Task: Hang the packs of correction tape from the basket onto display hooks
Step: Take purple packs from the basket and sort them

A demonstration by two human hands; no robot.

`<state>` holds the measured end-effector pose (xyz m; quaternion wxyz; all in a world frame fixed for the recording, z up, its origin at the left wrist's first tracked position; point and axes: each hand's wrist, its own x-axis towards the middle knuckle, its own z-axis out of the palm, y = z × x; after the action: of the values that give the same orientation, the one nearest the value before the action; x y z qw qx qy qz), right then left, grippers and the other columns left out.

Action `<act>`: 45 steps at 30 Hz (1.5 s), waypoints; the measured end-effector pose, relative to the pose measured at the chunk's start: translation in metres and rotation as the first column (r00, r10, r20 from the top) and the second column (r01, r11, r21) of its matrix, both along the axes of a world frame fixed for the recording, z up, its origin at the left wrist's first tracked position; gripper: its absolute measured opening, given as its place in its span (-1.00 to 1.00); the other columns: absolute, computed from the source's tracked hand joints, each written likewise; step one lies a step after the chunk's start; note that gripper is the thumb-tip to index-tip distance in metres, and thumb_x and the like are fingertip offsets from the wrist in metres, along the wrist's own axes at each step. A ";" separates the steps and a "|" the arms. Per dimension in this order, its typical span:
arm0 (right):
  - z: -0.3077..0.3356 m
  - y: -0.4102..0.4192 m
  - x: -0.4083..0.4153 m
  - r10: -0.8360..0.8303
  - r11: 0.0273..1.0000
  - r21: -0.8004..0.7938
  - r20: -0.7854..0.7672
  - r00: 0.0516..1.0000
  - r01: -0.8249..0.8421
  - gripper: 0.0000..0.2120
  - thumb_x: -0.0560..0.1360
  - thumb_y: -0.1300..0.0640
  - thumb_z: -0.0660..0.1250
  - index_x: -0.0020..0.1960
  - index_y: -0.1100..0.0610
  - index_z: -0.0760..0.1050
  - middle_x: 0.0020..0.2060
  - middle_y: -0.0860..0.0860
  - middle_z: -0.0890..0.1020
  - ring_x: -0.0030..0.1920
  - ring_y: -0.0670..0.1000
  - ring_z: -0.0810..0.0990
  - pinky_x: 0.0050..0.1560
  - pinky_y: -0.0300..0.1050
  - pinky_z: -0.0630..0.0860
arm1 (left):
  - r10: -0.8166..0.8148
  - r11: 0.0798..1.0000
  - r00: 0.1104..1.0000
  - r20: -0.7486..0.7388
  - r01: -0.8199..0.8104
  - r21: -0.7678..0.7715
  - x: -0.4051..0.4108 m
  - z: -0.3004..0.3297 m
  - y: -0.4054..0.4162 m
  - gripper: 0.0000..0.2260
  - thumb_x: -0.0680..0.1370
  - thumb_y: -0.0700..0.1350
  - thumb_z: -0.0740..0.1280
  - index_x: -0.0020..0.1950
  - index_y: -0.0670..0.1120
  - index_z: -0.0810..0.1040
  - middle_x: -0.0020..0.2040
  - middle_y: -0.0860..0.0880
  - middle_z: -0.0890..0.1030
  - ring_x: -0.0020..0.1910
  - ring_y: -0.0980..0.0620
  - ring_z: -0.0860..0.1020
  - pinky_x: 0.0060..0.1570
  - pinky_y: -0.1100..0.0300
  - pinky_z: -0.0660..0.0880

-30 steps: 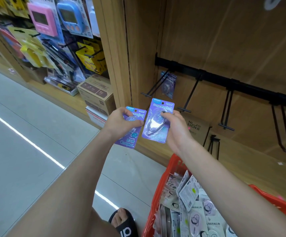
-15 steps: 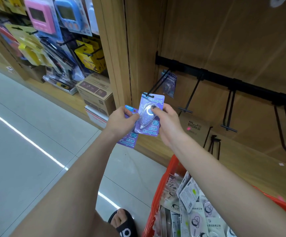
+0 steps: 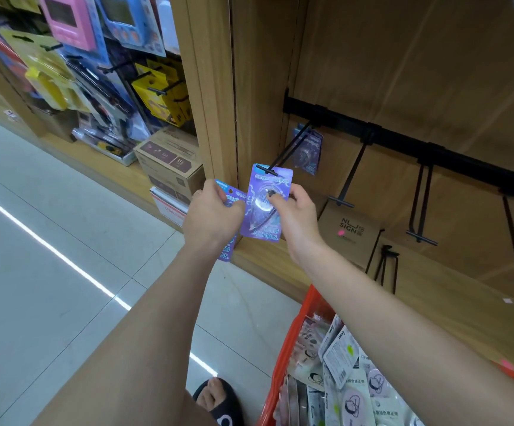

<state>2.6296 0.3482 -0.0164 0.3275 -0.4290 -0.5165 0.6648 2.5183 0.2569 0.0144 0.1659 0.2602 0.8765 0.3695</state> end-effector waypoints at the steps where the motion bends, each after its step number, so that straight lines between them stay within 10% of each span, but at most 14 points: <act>1: -0.002 0.000 0.000 -0.006 1.000 0.002 0.007 1.000 0.006 -0.93 0.62 0.24 0.35 0.01 0.09 0.51 -0.18 0.04 0.71 -0.22 0.01 0.69 -0.15 -0.07 0.59 | 0.021 1.000 1.000 -0.016 -0.021 -0.006 0.000 0.002 0.000 -0.81 0.53 -0.03 0.34 -0.04 -0.03 0.33 0.04 -0.10 0.58 -0.05 -0.14 0.52 -0.15 0.08 0.33; 10: -0.019 0.046 -0.033 -0.207 0.977 -0.022 0.133 0.969 0.212 -0.87 0.60 0.02 0.40 -0.10 0.02 0.53 -0.08 0.04 0.69 -0.05 0.13 0.65 -0.02 -0.03 0.52 | -0.074 0.988 0.992 0.102 0.060 0.140 0.003 -0.002 0.008 -0.85 0.50 -0.10 0.35 -0.06 -0.01 0.38 -0.16 0.02 0.53 -0.14 -0.10 0.52 -0.23 0.08 0.36; 23: -0.011 0.116 -0.046 -0.372 0.916 -0.044 0.283 0.884 0.399 -0.45 0.62 -0.15 0.36 0.37 0.27 0.49 0.27 0.16 0.62 0.25 0.19 0.60 0.11 -0.10 0.46 | -0.179 0.966 0.951 0.251 0.121 0.228 0.009 -0.003 0.026 -0.81 0.57 -0.12 0.40 0.06 -0.07 0.40 -0.01 -0.02 0.55 -0.06 -0.13 0.63 -0.30 0.17 0.45; 28: -0.021 0.091 -0.039 -0.309 0.925 -0.090 0.385 0.870 0.369 -0.12 0.52 -0.20 0.44 0.63 0.18 0.12 0.55 0.16 0.36 0.49 0.23 0.42 0.45 0.07 0.40 | -0.182 0.962 0.937 0.299 0.107 0.251 0.006 -0.003 0.021 -0.79 0.59 -0.12 0.41 0.11 -0.09 0.41 -0.02 0.08 0.55 -0.11 0.01 0.59 -0.29 0.19 0.47; 36: -0.005 -0.007 0.010 0.142 0.938 -0.297 -0.135 0.981 -0.176 -0.72 0.69 0.06 0.17 0.12 0.16 0.61 -0.02 0.11 0.74 -0.03 0.10 0.71 0.01 -0.01 0.63 | -0.182 0.960 0.939 0.292 0.106 0.260 0.003 0.003 0.011 -0.83 0.58 -0.15 0.41 0.08 -0.07 0.43 -0.04 0.06 0.56 -0.13 0.03 0.57 -0.29 0.19 0.46; 45: 0.013 -0.014 0.019 0.218 0.970 -0.103 -0.050 0.975 -0.222 -0.76 0.62 0.31 0.31 0.28 0.27 0.53 0.05 0.16 0.72 0.03 0.15 0.70 0.12 0.12 0.60 | -0.315 0.915 0.899 0.305 0.202 0.350 0.005 0.007 0.004 -0.86 0.62 -0.18 0.38 0.10 -0.10 0.44 0.01 -0.09 0.61 -0.13 0.04 0.60 -0.20 0.16 0.51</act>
<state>2.6490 0.3344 -0.0038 0.2377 -0.3735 -0.5178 0.7321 2.5236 0.2610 0.0215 0.3267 0.3271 0.7200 0.5175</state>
